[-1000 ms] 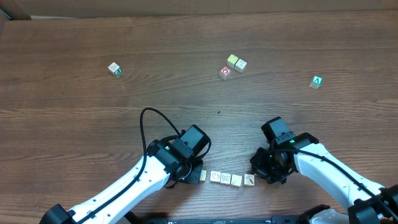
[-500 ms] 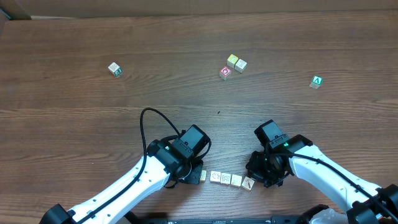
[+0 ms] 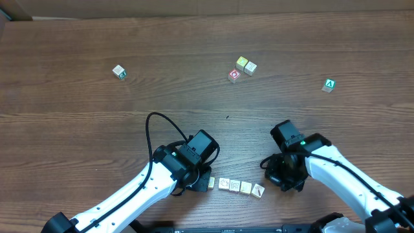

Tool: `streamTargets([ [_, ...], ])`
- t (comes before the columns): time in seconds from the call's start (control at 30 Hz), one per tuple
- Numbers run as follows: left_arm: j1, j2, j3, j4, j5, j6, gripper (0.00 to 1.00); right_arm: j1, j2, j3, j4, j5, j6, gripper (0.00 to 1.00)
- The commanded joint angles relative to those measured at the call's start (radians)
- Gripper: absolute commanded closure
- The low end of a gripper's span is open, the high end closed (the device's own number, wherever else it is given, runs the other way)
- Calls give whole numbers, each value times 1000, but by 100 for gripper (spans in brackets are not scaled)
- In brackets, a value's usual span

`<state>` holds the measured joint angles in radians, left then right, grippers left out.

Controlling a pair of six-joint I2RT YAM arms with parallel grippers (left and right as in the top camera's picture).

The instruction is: Flip 5 blocks

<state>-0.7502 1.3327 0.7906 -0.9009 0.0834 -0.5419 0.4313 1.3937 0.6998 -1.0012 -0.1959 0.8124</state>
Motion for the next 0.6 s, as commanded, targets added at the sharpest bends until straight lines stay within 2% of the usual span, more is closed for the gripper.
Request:
streamTargets([
  [0.0, 5, -9, -9, 3, 10, 27, 94, -4, -51, 50, -64, 91, 29, 94],
  [0.17, 5, -9, -9, 10, 10, 42, 94, 37, -61, 33, -140, 35, 29, 94],
  [0.37, 5, -9, -9, 16, 10, 42, 94, 160, -61, -18, -34, -42, 32, 92],
  [0.57, 5, -9, -9, 15, 11, 41, 94, 190, -60, -27, -8, -33, 79, 92],
])
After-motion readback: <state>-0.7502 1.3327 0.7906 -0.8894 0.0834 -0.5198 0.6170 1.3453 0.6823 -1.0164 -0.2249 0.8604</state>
